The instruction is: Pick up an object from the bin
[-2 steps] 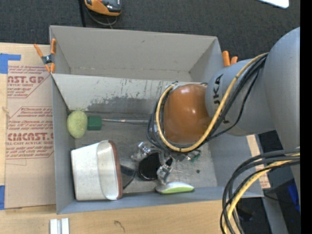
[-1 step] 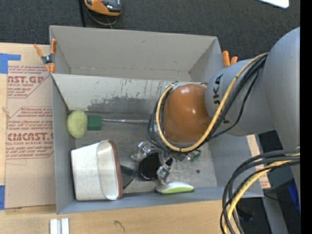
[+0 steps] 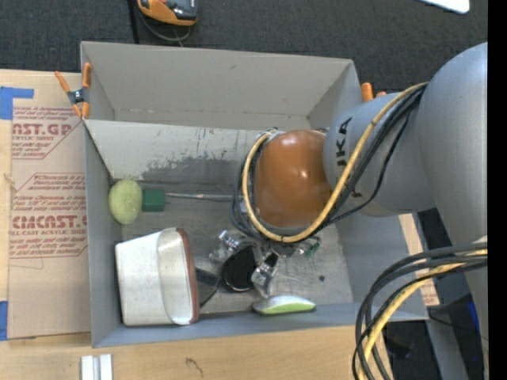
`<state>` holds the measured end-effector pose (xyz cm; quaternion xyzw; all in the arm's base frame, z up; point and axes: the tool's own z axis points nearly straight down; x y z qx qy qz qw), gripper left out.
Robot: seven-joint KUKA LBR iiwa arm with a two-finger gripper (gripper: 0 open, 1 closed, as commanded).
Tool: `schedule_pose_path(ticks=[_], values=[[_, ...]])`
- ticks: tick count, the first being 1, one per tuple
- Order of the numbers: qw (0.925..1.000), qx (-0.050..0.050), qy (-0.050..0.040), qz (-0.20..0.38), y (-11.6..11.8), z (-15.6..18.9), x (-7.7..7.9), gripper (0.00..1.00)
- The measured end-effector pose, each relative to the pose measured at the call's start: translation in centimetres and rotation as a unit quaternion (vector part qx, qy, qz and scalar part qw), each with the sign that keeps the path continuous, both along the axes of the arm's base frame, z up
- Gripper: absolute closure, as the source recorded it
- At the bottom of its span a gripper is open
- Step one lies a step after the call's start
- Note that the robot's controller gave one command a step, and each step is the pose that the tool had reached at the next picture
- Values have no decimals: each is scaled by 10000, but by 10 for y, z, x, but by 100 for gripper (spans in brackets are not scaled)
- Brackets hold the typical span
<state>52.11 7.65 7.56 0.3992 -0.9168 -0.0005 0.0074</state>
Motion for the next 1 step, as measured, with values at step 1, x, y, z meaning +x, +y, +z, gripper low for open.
schedule_pose_path(ticks=[1], values=[[9984, 39, -63, 565, 2, 204, 18, 100]])
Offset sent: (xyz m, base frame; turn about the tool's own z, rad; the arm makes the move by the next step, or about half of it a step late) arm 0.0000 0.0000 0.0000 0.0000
